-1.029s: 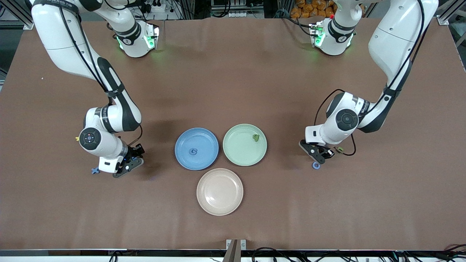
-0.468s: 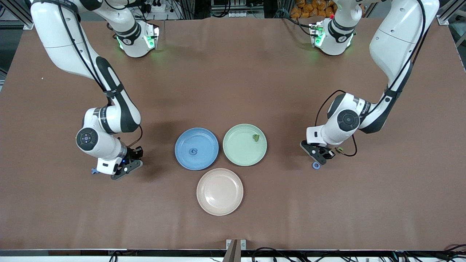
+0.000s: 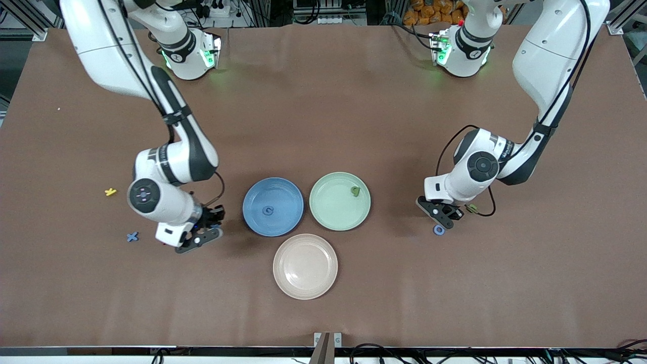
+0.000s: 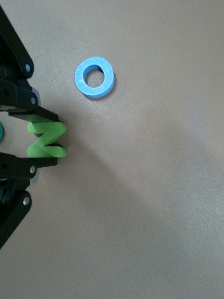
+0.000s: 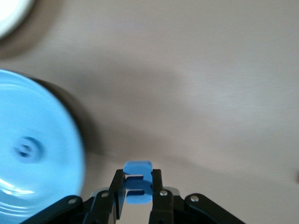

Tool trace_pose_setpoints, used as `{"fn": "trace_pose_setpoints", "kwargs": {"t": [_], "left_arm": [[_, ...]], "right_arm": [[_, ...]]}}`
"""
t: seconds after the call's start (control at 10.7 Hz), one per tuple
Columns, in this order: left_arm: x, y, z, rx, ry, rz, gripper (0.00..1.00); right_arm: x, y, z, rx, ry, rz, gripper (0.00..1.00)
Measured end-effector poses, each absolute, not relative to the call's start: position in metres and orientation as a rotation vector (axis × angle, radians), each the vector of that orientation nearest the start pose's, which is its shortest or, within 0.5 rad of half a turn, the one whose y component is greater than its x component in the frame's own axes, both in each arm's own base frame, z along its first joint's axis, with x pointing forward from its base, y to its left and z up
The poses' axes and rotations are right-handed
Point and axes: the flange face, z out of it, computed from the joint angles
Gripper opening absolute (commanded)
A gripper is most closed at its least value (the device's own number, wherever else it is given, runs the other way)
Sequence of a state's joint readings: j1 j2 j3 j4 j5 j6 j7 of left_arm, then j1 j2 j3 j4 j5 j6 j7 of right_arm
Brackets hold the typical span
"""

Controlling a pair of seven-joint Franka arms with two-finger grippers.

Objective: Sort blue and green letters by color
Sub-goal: 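Drop the N on the green plate while the right gripper drops the 3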

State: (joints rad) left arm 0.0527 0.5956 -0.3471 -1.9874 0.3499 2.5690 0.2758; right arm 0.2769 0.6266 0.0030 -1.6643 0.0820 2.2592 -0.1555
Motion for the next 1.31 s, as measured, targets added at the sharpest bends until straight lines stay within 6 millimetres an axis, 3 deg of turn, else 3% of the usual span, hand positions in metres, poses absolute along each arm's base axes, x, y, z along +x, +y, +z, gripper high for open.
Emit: {"fn": "trace_pose_setpoints", "kwargs": {"t": [0.19,0.28,0.37,0.47,0.75,0.94,1.03,1.12,1.22,1.31], "left_arm": [[0.585,-0.187,0.184,-2.923,1.159,-0.091,0.00],[0.584,-0.201,0.190,-2.946,1.111,-0.108,0.00],[0.582,-0.224,0.200,-2.972,1.058,-0.117,0.00],[0.578,-0.252,0.212,-3.004,0.993,-0.128,0.00],[0.559,-0.336,0.249,-3.117,0.820,-0.202,0.00],[0.546,-0.386,0.262,-3.188,0.686,-0.236,0.13],[0.541,-0.407,0.263,-3.219,0.634,-0.239,0.27],[0.539,-0.423,0.260,-3.242,0.605,-0.237,0.34],[0.542,-0.434,0.255,-3.258,0.600,-0.234,0.49],[0.545,-0.441,0.249,-3.270,0.601,-0.230,0.99]], "right_arm": [[0.632,0.242,0.238,-3.052,-0.446,0.107,0.00],[0.622,0.265,0.238,-3.064,-0.387,0.123,0.00],[0.614,0.284,0.238,-3.075,-0.336,0.132,0.37],[0.608,0.295,0.237,-3.082,-0.303,0.147,0.99],[0.606,0.293,0.235,-3.095,-0.258,0.171,1.00],[0.611,0.281,0.235,-3.102,-0.229,0.185,1.00],[0.616,0.269,0.235,-3.103,-0.210,0.184,1.00],[0.624,0.251,0.235,-3.099,-0.228,0.181,1.00],[0.634,0.225,0.235,-3.092,-0.256,0.177,1.00],[0.644,0.195,0.236,-3.083,-0.291,0.170,1.00]]}}
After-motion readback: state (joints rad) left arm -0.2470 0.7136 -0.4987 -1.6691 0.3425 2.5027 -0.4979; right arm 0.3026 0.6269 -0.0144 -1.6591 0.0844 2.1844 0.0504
